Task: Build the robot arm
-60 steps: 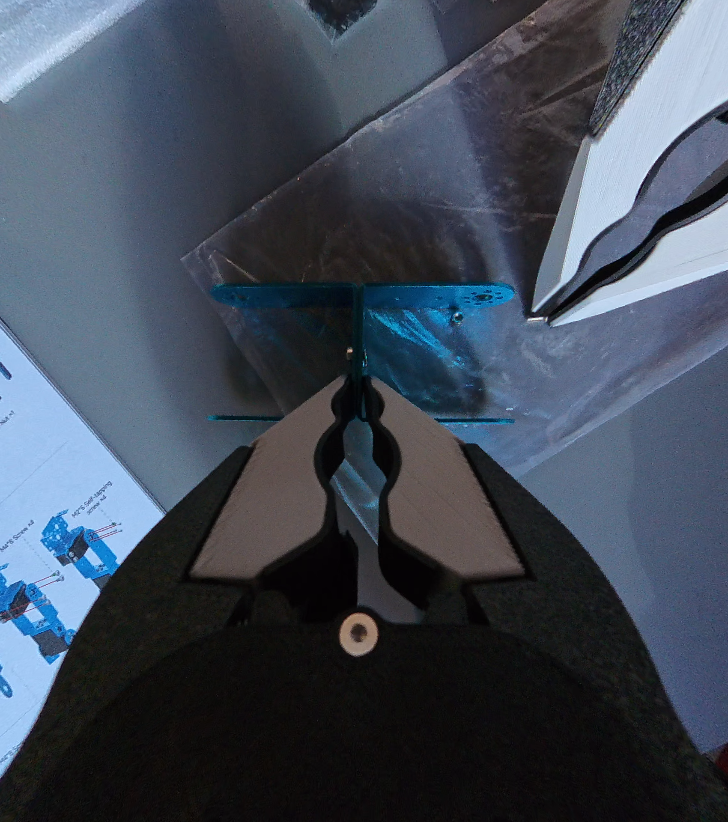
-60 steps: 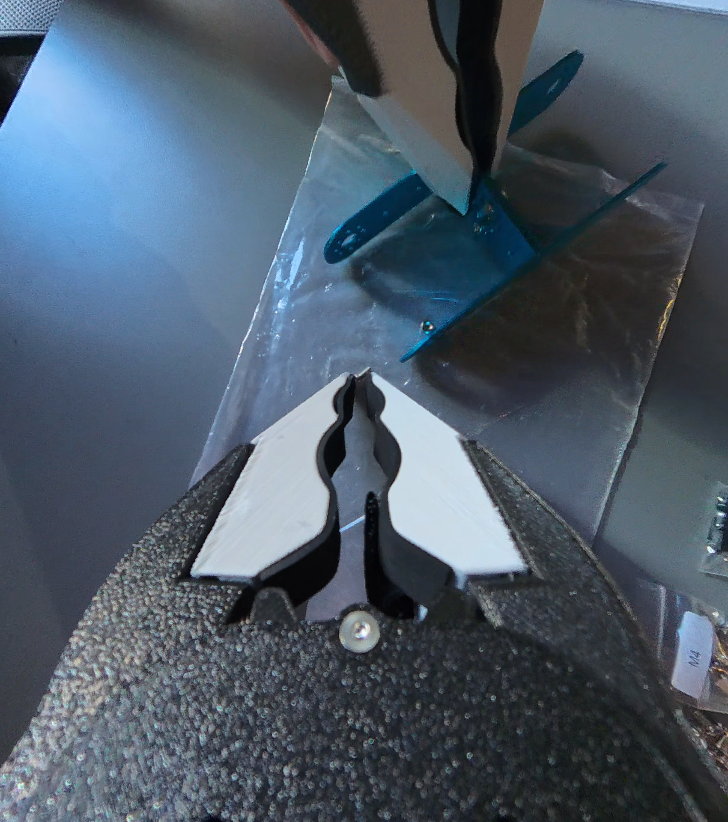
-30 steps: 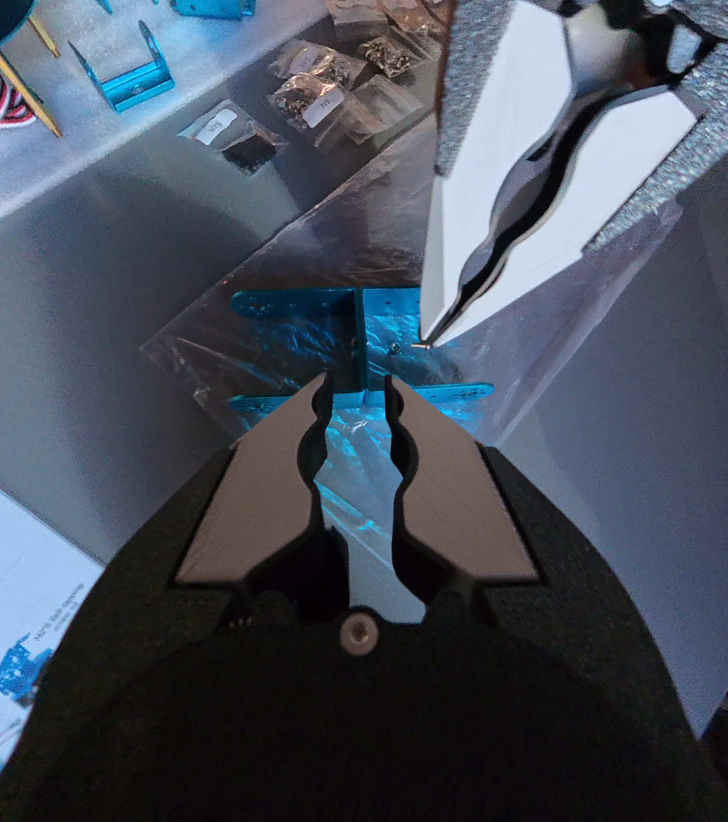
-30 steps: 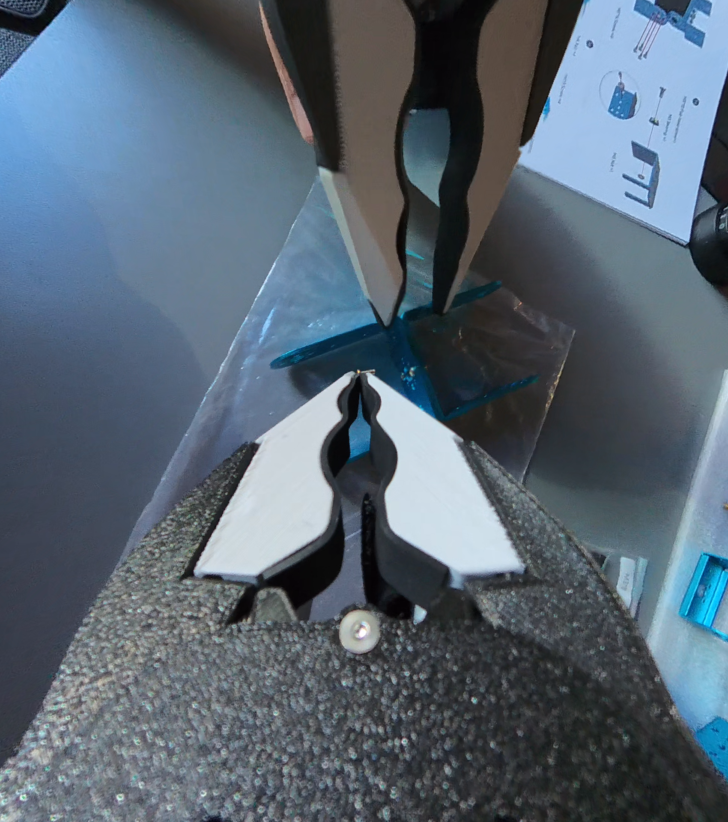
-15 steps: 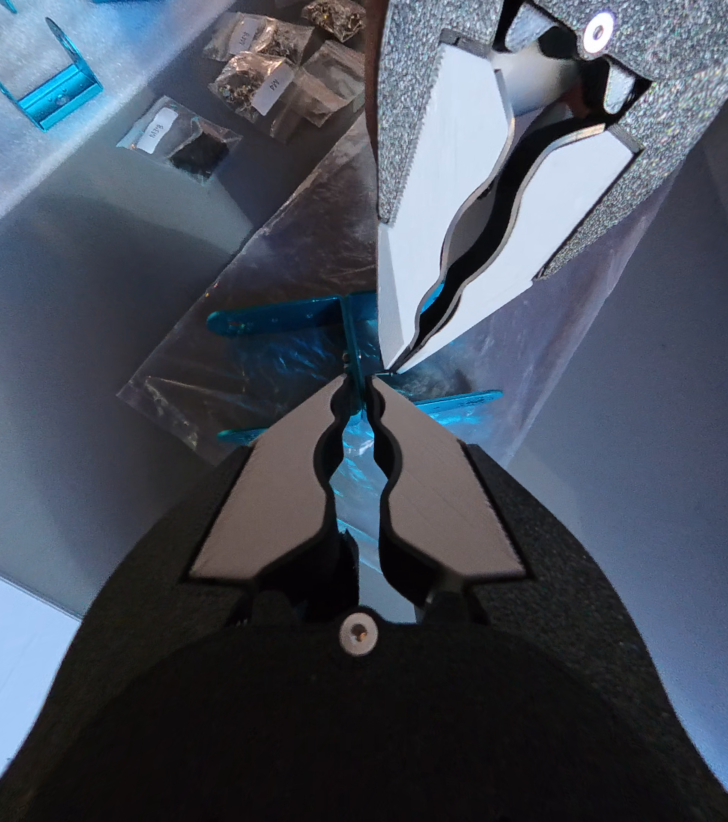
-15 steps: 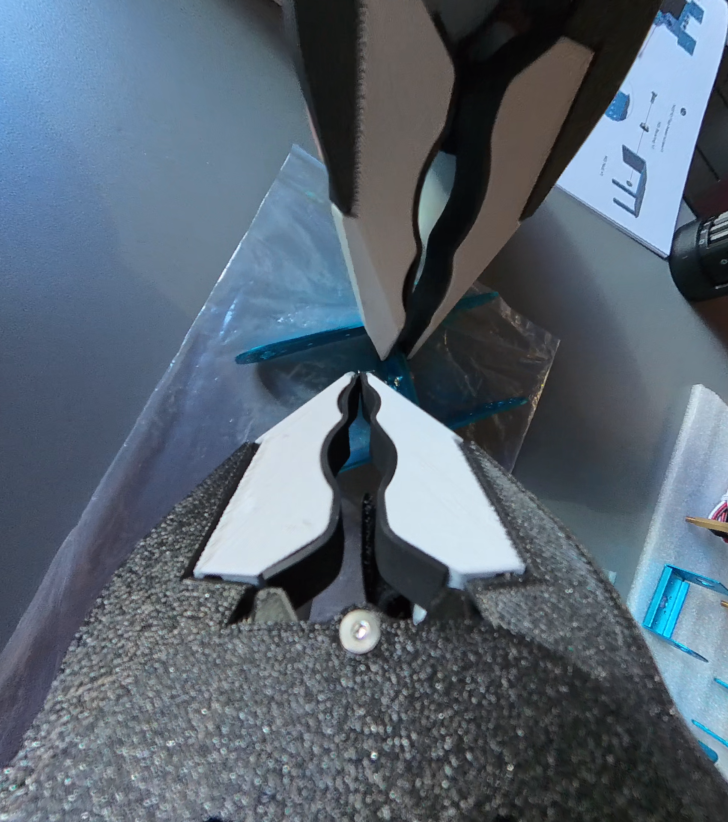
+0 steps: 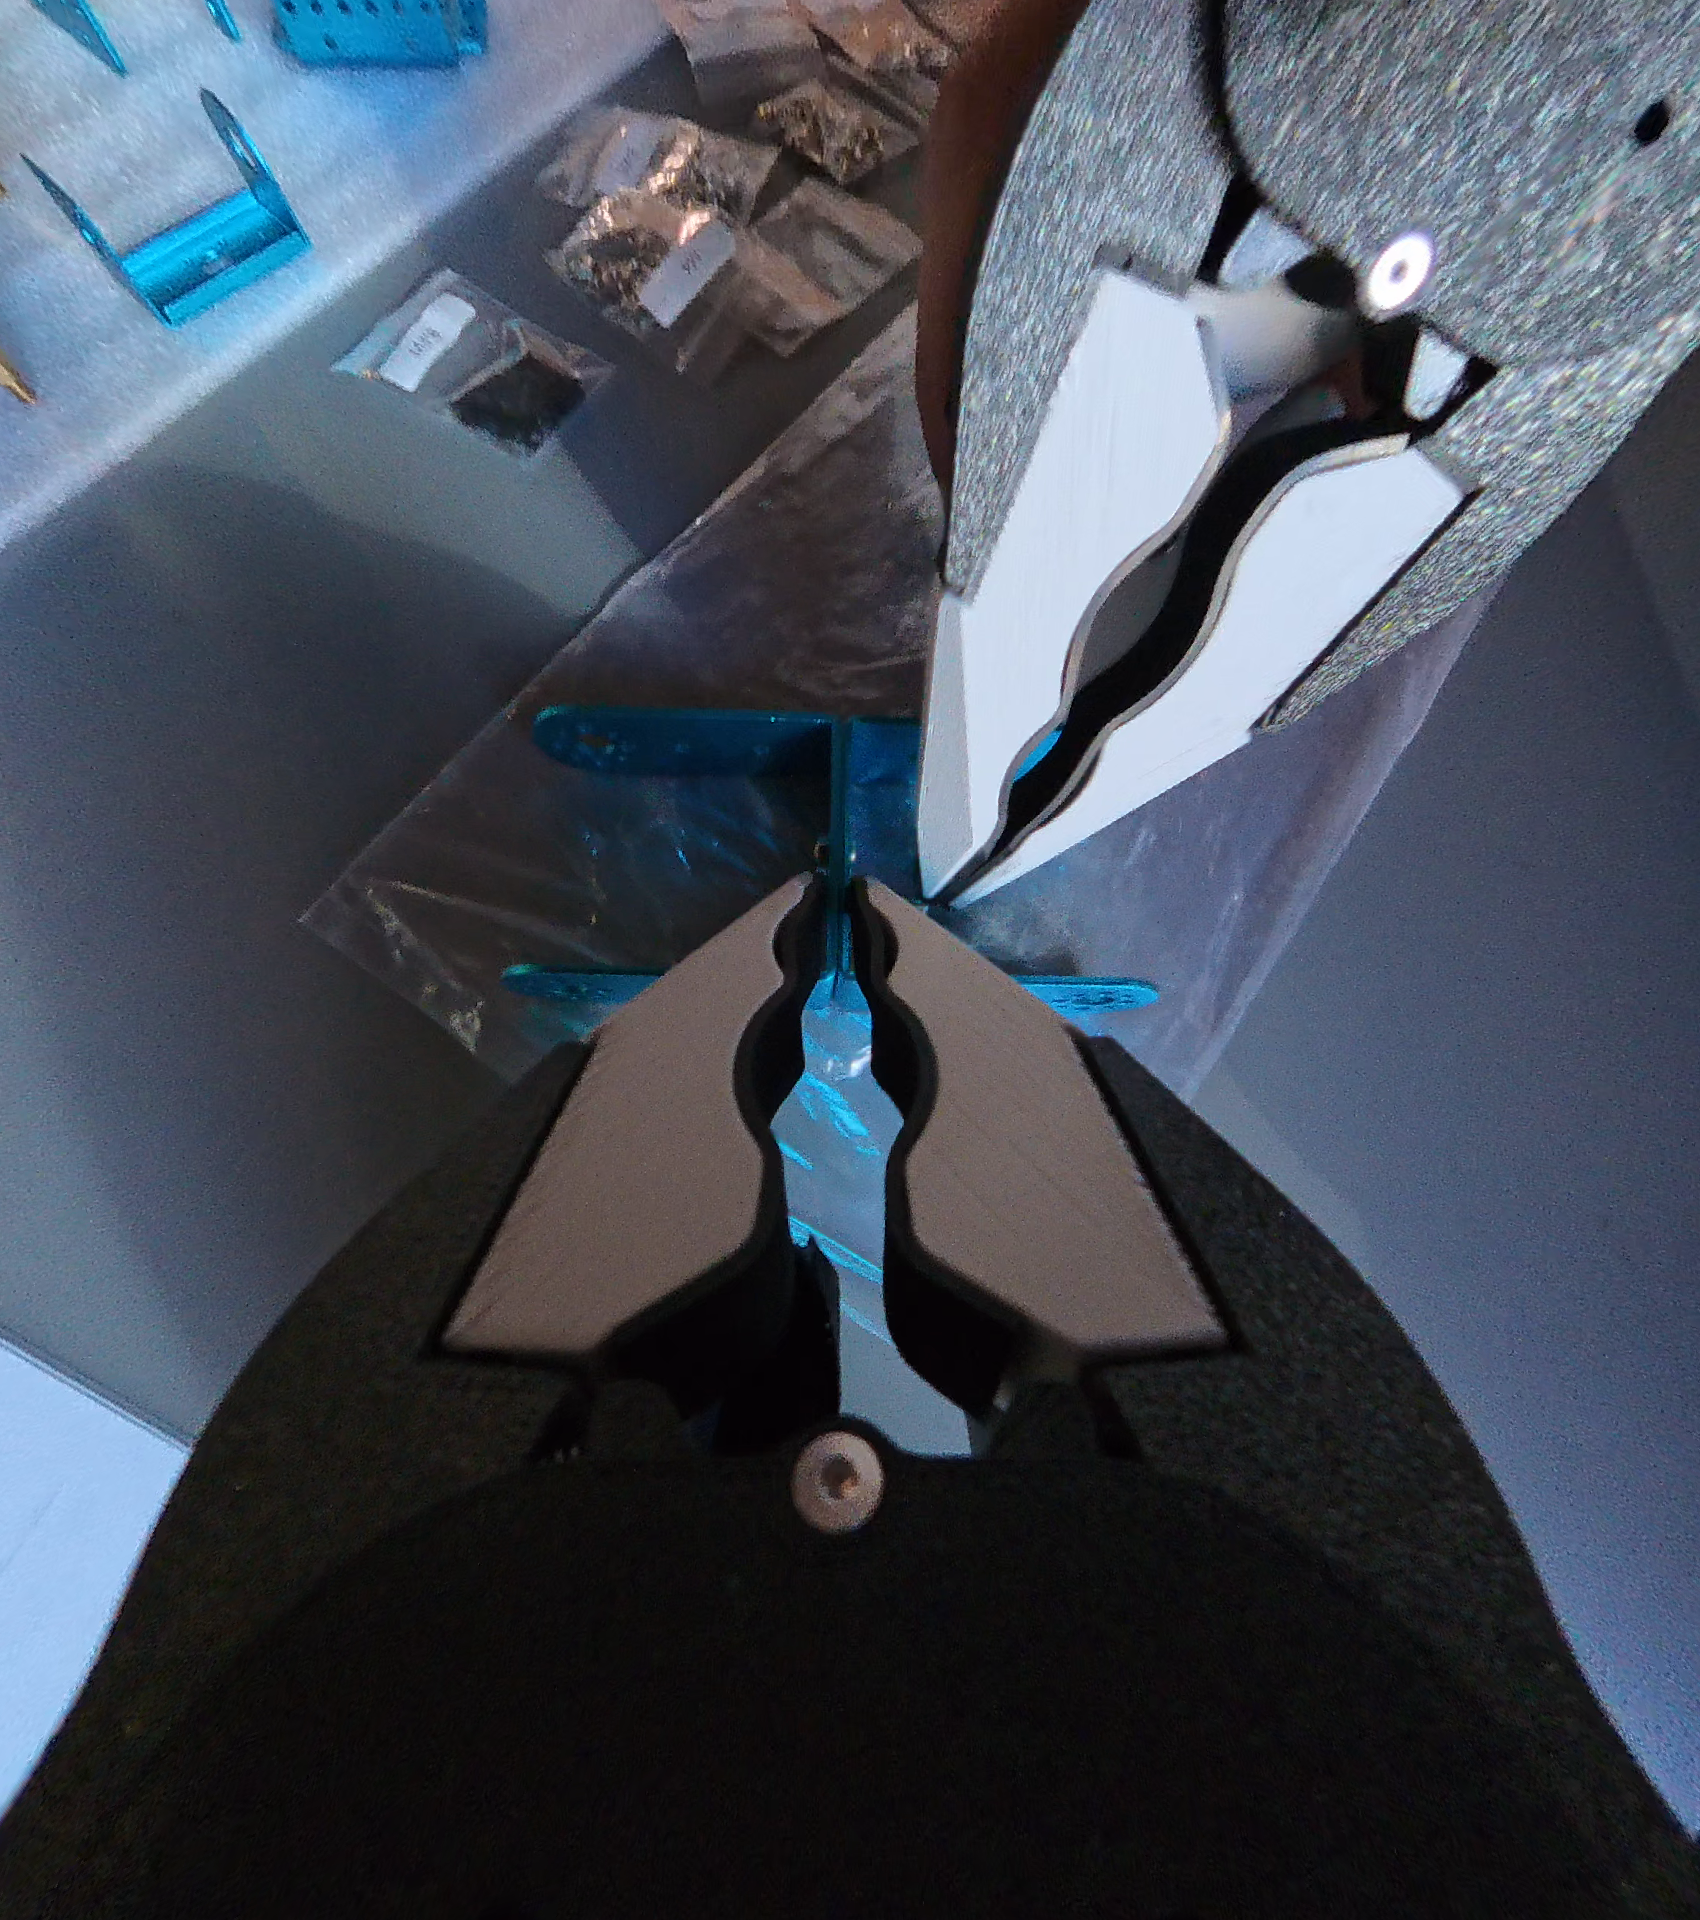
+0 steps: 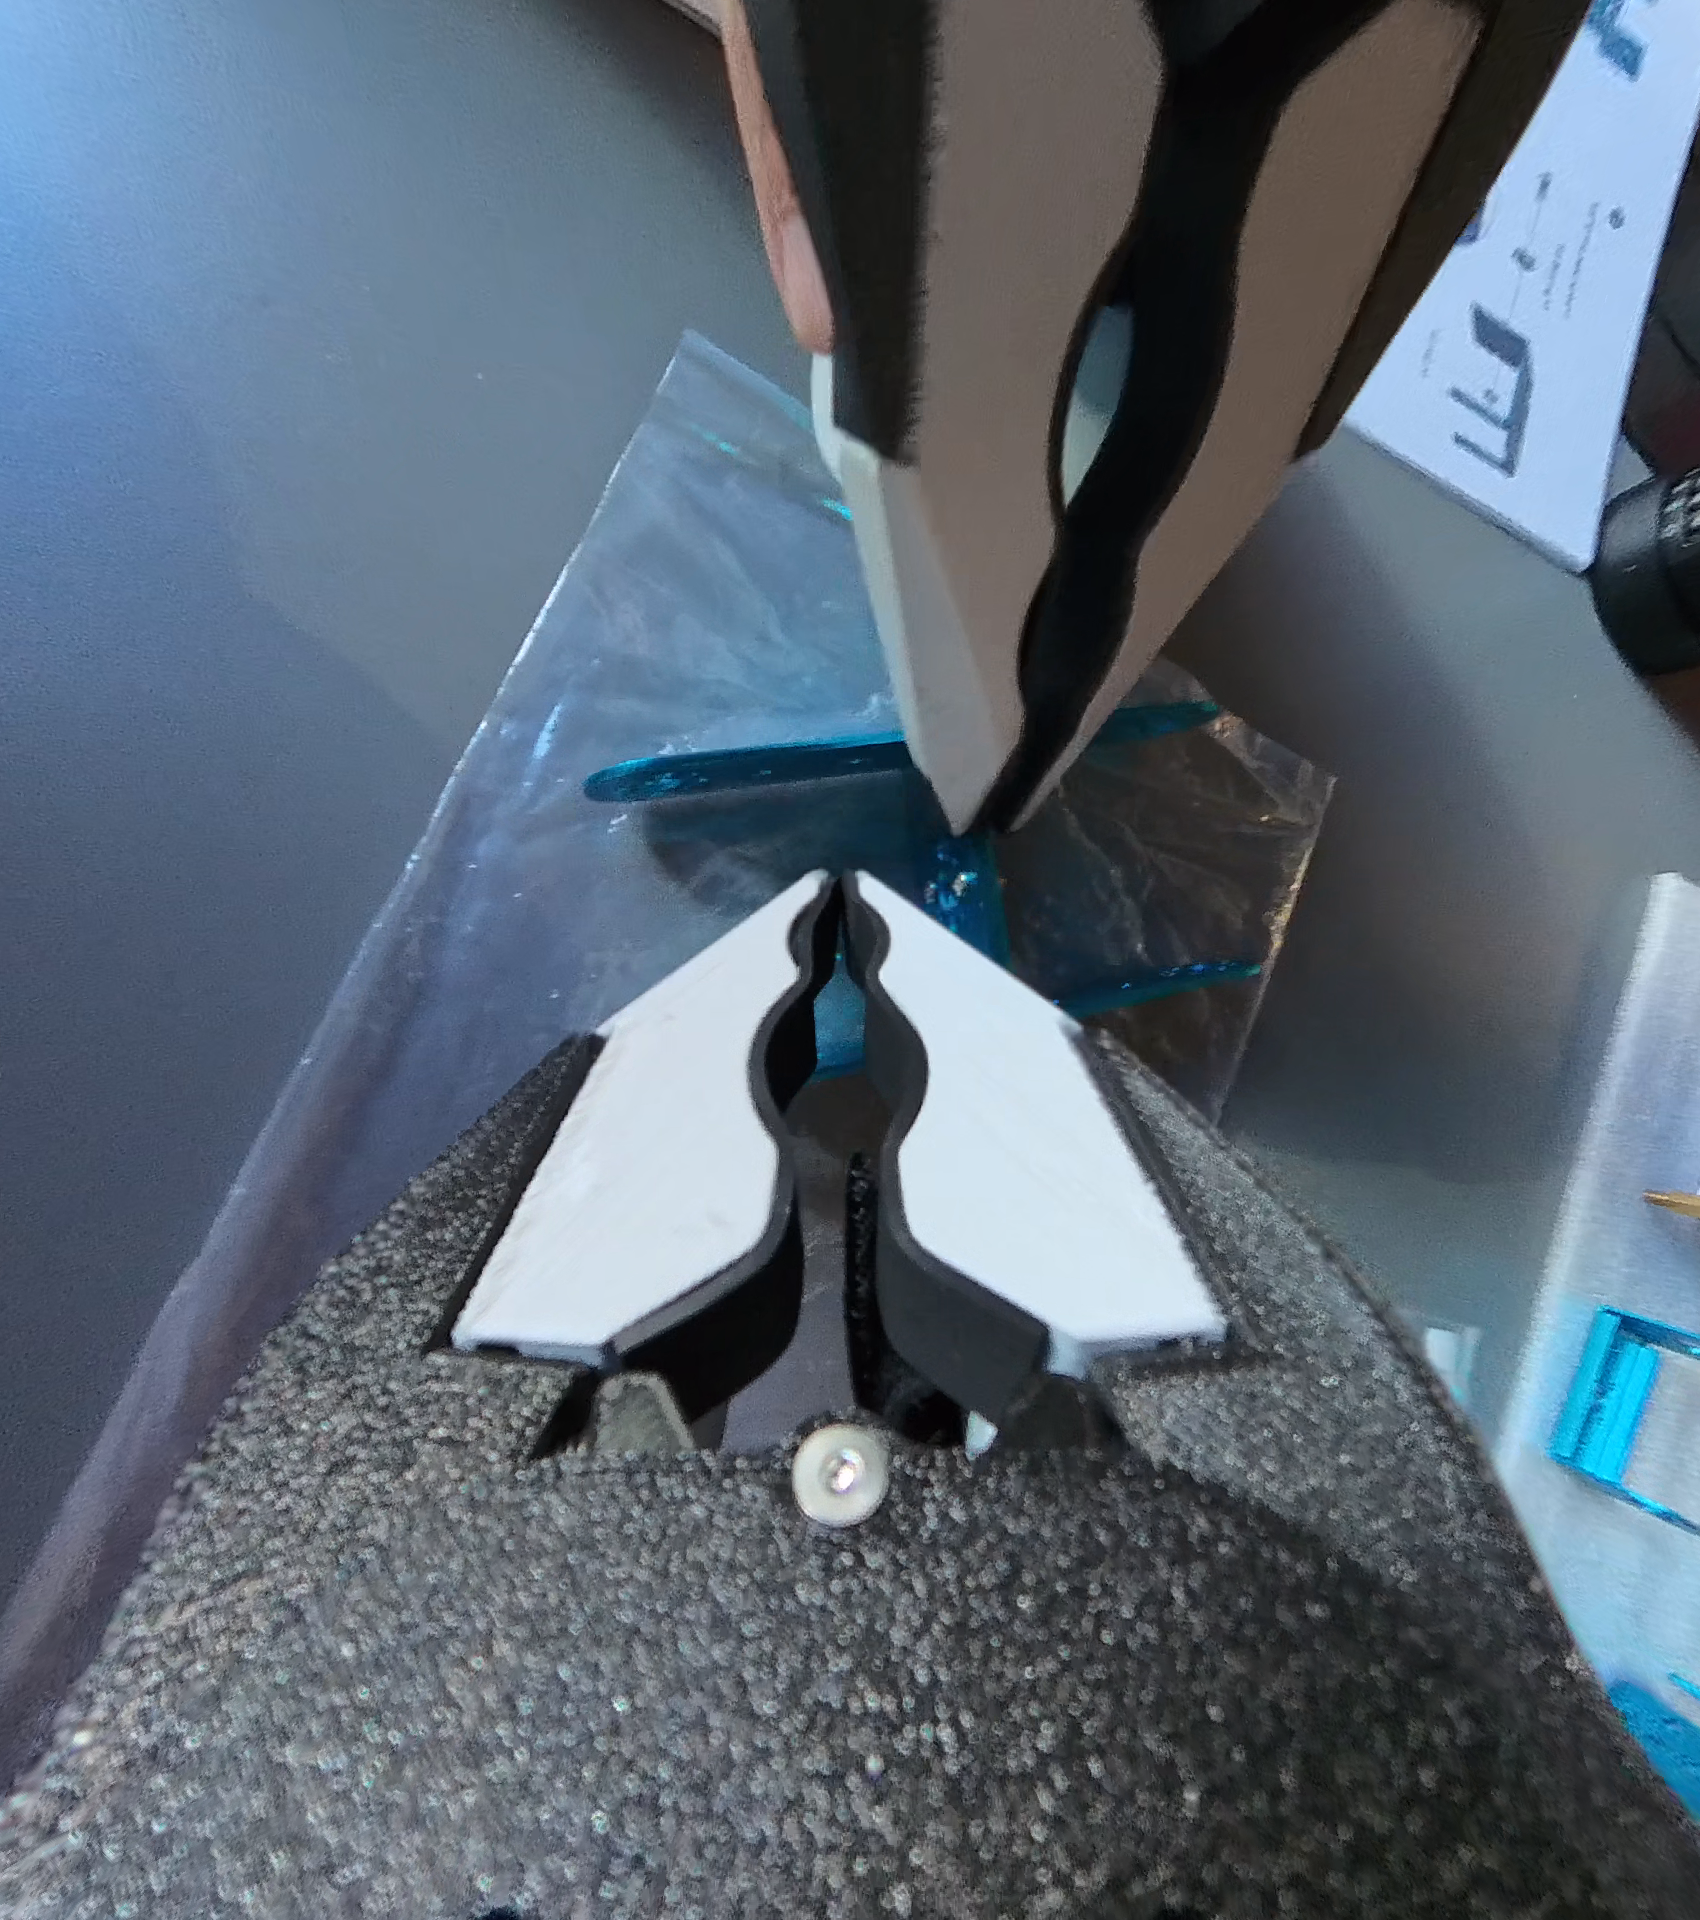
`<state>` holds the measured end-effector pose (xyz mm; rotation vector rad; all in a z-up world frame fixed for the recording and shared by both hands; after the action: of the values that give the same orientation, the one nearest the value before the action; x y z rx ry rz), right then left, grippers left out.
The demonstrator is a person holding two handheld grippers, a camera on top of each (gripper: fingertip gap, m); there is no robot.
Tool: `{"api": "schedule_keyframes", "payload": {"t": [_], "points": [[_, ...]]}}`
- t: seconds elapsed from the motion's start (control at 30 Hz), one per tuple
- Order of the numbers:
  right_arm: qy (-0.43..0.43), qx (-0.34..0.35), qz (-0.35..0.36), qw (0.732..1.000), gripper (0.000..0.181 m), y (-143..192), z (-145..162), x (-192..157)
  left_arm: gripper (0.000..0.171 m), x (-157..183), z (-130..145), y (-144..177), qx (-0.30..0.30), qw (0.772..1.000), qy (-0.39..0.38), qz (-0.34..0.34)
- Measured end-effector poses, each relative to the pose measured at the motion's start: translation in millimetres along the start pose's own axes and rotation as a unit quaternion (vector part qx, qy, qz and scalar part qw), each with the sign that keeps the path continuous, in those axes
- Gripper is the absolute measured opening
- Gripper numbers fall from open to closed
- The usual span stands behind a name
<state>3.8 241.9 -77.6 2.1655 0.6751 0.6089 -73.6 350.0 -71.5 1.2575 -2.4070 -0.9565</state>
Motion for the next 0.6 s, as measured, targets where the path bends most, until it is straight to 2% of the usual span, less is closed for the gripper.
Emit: {"api": "schedule_keyframes", "payload": {"t": [0.17,0.3,0.6], "points": [[-0.048,-0.019,-0.044,0.998,0.004,1.2,-7.4,-0.4,0.004,3.8,3.2,-0.3,-0.032,0.999,-0.036,0.008],[-0.041,-0.037,-0.017,0.998,0.003,-2.3,-9.1,1.7,0.003,4.2,0.8,-2.8,-0.040,0.998,-0.043,0.003],[-0.044,-0.043,-0.010,0.998,0.004,-5.8,-6.6,4.6,0.002,1.6,2.4,-4.0,-0.026,0.999,-0.029,-0.001]]}}
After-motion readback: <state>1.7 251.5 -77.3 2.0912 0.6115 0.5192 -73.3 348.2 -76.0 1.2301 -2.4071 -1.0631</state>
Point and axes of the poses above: each gripper's, where its closed fingertips meet, y back along the fingers, z out of its underside, x = y × z across the jaws, the point moved 10 cm from there along y, back along the fingers, and after that the axes turned 10 degrees about -y, right-handed, at the moved point
